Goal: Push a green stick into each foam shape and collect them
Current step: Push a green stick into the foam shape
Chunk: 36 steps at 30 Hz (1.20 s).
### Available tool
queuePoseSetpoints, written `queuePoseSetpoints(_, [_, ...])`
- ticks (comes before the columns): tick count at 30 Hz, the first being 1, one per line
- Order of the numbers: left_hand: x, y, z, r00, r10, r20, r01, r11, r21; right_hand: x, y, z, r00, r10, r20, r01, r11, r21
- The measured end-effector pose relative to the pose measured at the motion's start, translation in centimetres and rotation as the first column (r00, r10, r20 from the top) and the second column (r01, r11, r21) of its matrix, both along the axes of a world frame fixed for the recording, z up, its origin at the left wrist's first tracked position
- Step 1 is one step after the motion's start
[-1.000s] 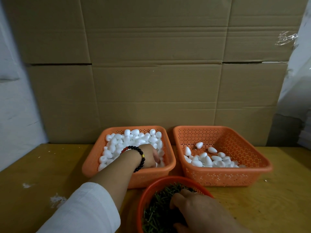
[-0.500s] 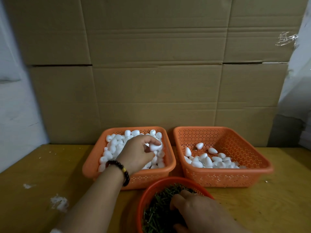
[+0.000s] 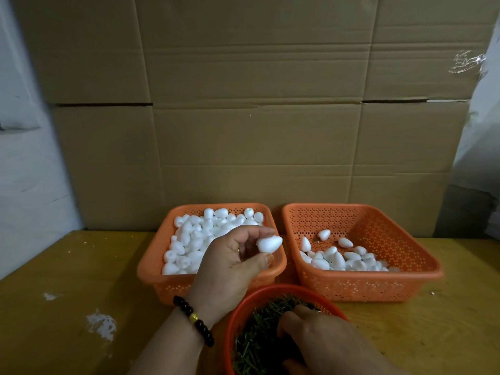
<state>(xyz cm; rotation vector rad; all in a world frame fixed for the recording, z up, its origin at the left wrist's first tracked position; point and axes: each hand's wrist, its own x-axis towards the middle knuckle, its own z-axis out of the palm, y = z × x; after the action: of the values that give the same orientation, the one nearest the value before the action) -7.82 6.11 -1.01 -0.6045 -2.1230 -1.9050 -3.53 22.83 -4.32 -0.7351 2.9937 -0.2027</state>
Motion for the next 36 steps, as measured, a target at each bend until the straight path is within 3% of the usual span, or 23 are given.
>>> queuePoseSetpoints(16, [0.2, 0.2, -0.4, 0.975, -0.119, 0.189, 0.083, 0.978, 0.192, -0.5, 0.5, 0.0, 1.0, 0.022, 0.017, -0.021, 0.999, -0.037])
queuePoseSetpoints(24, [0.2, 0.8, 0.2, 0.834, -0.394, 0.386, 0.09, 0.787, 0.611, -0.5, 0.5, 0.0, 0.999, 0.03, 0.01, -0.03, 0.999, -0.022])
queuePoseSetpoints(36, [0.2, 0.7, 0.2, 0.722, -0.542, 0.431, 0.088, 0.69, 0.719, -0.4, 0.4, 0.1, 0.999, 0.031, 0.014, -0.031, 0.999, 0.006])
